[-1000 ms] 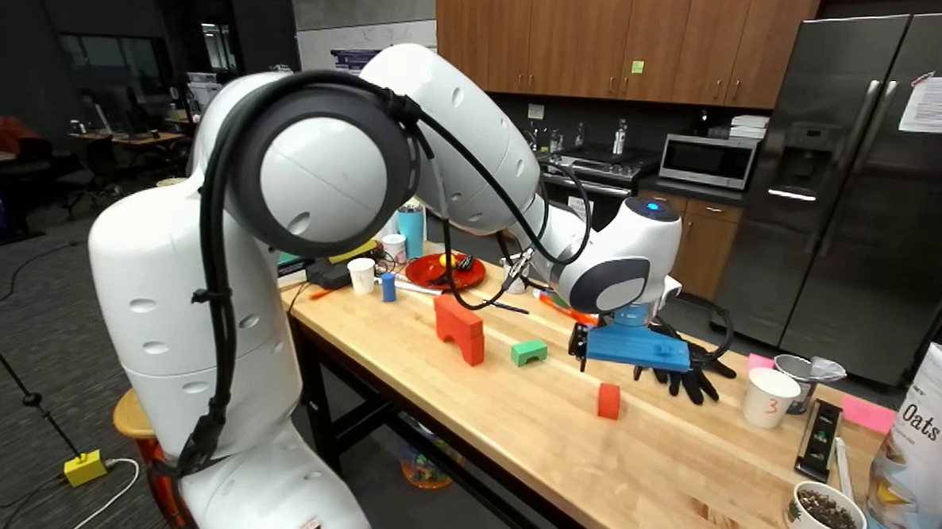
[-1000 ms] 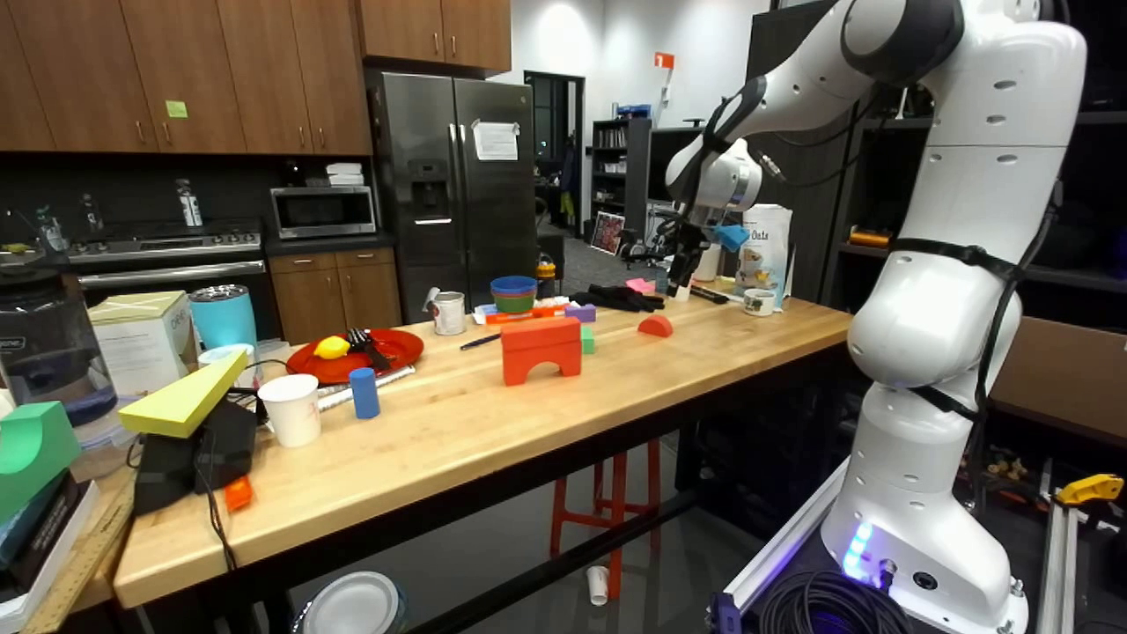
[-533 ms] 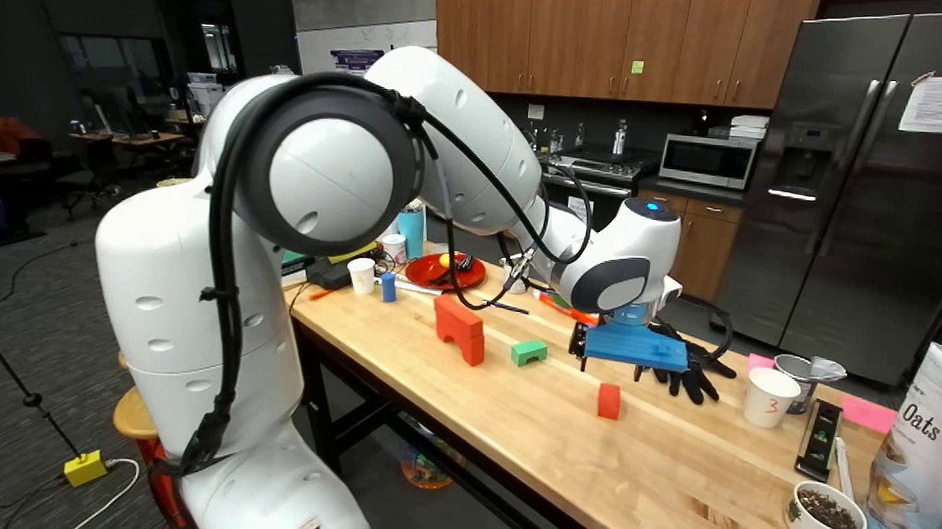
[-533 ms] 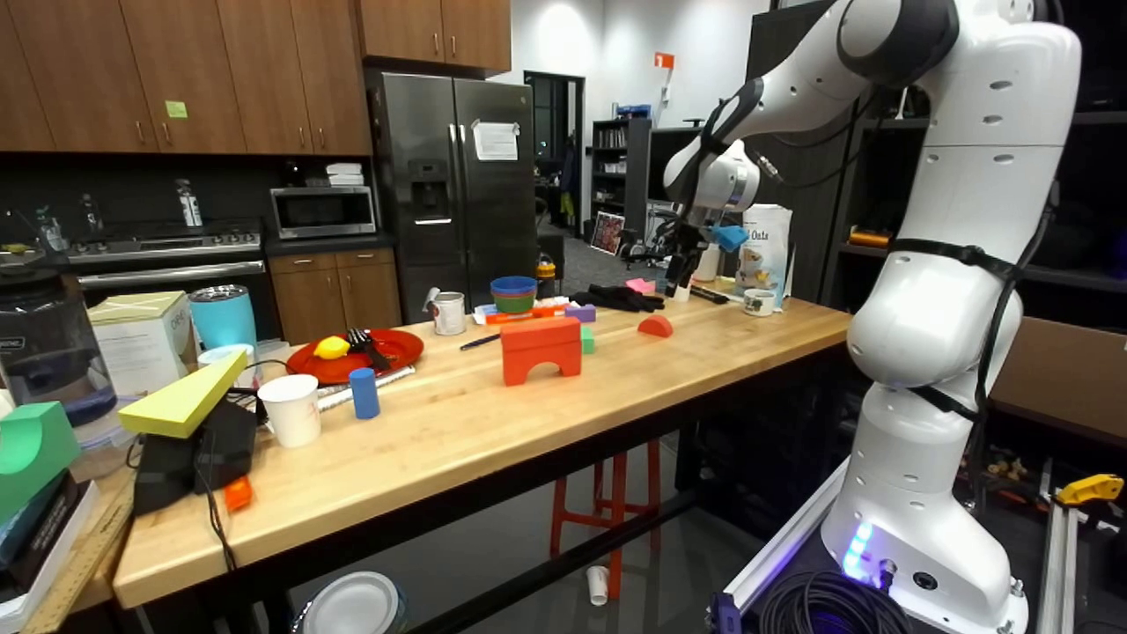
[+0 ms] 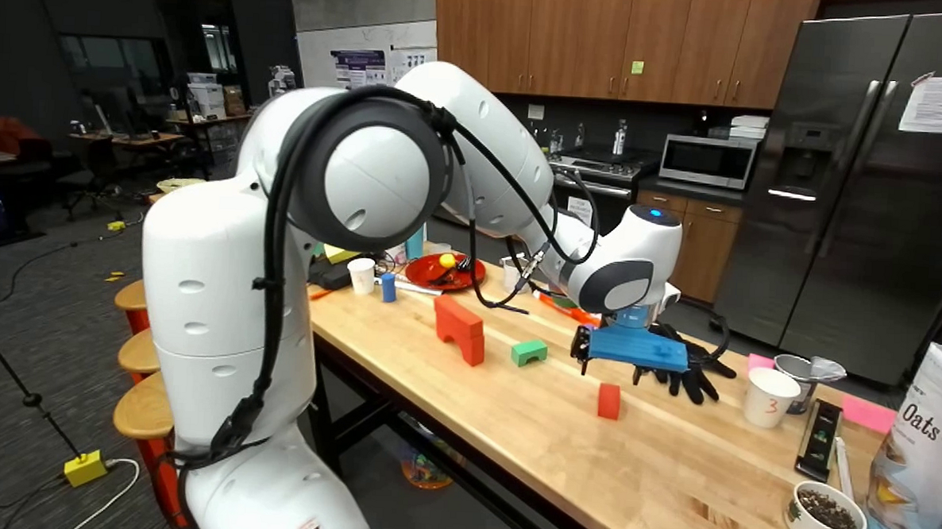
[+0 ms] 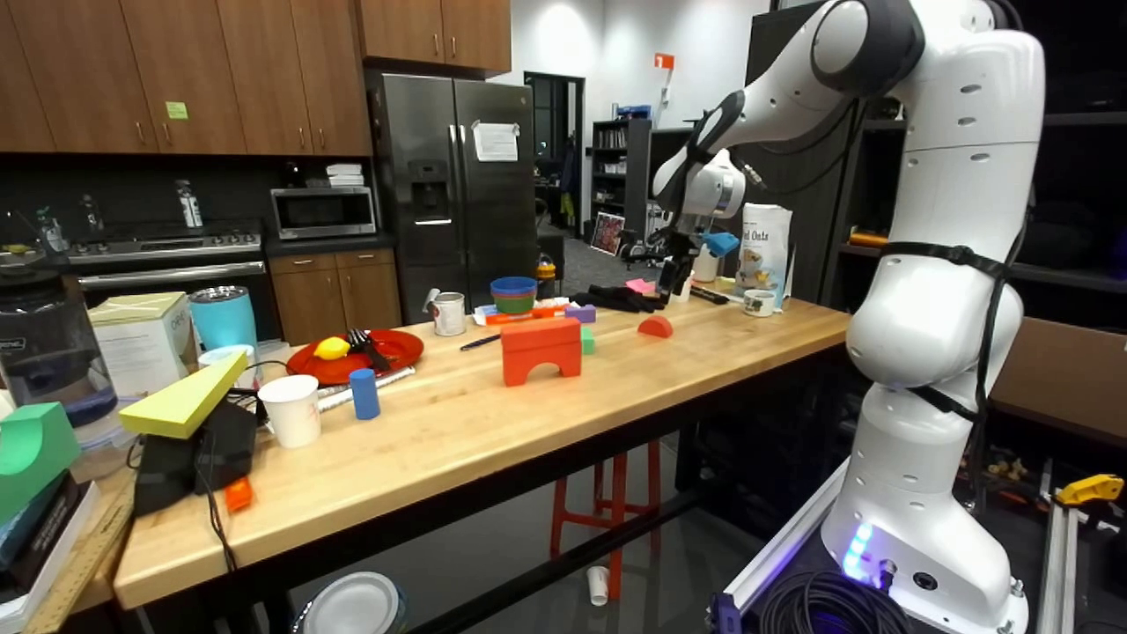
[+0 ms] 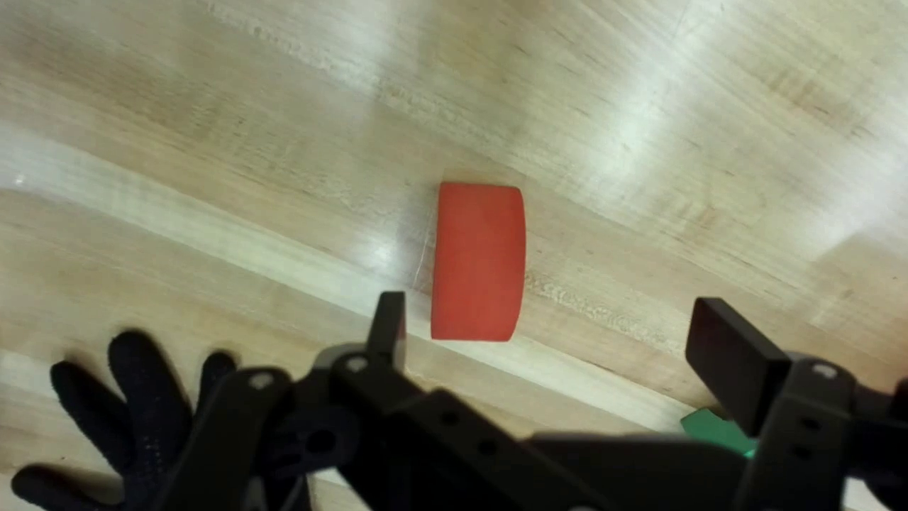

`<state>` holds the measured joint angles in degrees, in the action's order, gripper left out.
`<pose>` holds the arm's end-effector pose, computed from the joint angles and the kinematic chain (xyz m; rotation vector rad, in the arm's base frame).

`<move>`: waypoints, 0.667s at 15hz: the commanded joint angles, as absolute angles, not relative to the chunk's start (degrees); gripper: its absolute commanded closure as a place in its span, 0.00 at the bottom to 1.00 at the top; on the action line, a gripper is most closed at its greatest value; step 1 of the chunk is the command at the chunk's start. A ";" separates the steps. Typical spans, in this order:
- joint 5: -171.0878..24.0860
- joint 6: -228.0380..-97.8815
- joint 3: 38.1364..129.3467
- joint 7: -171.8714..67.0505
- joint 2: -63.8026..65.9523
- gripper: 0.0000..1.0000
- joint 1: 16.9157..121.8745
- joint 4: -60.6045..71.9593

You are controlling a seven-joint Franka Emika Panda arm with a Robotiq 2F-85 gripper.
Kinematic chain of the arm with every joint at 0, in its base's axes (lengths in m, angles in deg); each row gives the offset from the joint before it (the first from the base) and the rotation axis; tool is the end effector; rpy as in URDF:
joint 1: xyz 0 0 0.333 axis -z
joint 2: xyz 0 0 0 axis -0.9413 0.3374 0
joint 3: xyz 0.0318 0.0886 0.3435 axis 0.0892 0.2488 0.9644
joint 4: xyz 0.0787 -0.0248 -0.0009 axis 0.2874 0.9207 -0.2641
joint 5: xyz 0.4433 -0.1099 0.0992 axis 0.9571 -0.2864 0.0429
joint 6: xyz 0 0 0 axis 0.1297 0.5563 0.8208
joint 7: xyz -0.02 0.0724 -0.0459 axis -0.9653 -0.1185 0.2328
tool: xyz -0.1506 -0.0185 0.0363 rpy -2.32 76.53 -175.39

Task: Put the right orange block on the left orange block

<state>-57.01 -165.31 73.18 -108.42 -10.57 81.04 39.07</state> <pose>0.5648 -0.2560 0.3009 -3.0481 -0.4514 -0.2818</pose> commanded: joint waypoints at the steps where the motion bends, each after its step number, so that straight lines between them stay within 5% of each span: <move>1: -56.34 -162.76 74.69 -109.75 -7.48 0.00 83.17 35.52; 10: -56.89 -159.97 76.82 -109.85 -3.02 0.00 85.57 31.83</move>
